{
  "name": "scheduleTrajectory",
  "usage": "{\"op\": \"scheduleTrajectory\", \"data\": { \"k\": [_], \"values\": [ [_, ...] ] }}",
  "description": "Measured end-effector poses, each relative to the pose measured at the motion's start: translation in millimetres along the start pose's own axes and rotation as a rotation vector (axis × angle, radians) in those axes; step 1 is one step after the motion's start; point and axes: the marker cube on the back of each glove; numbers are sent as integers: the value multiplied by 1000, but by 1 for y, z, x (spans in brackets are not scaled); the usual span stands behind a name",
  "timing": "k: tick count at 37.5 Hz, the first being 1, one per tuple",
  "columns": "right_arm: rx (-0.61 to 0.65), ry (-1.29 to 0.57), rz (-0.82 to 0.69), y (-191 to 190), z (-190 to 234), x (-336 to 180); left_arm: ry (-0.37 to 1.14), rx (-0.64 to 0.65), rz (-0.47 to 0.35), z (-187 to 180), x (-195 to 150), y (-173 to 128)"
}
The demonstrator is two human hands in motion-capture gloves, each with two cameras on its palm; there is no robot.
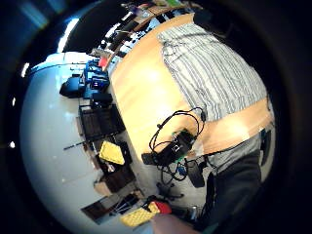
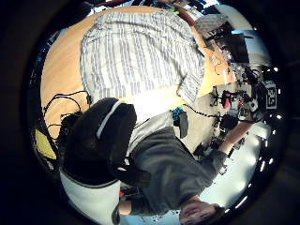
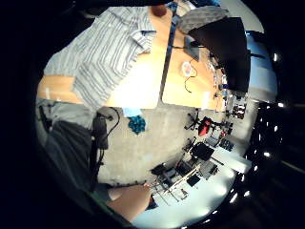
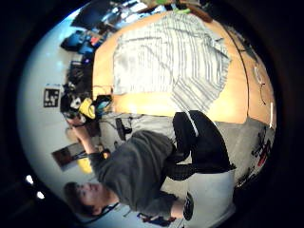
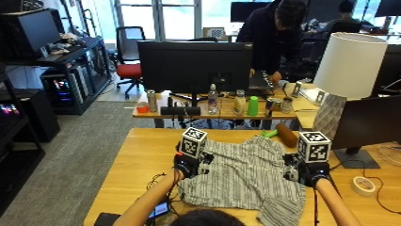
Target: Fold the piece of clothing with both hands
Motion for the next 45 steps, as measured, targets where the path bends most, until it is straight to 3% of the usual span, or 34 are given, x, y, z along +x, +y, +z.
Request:
{"op": "scheduleTrajectory", "data": {
  "k": [22,36,45],
  "values": [
    [-25,-26,18,-6,-2,13,19,-41,-116,5,-30,-3],
    [-54,-62,17,-5,-3,13,17,-75,-89,12,-19,1],
    [-102,-35,-24,-19,21,12,44,-179,-37,50,-10,-10]
  ]
}}
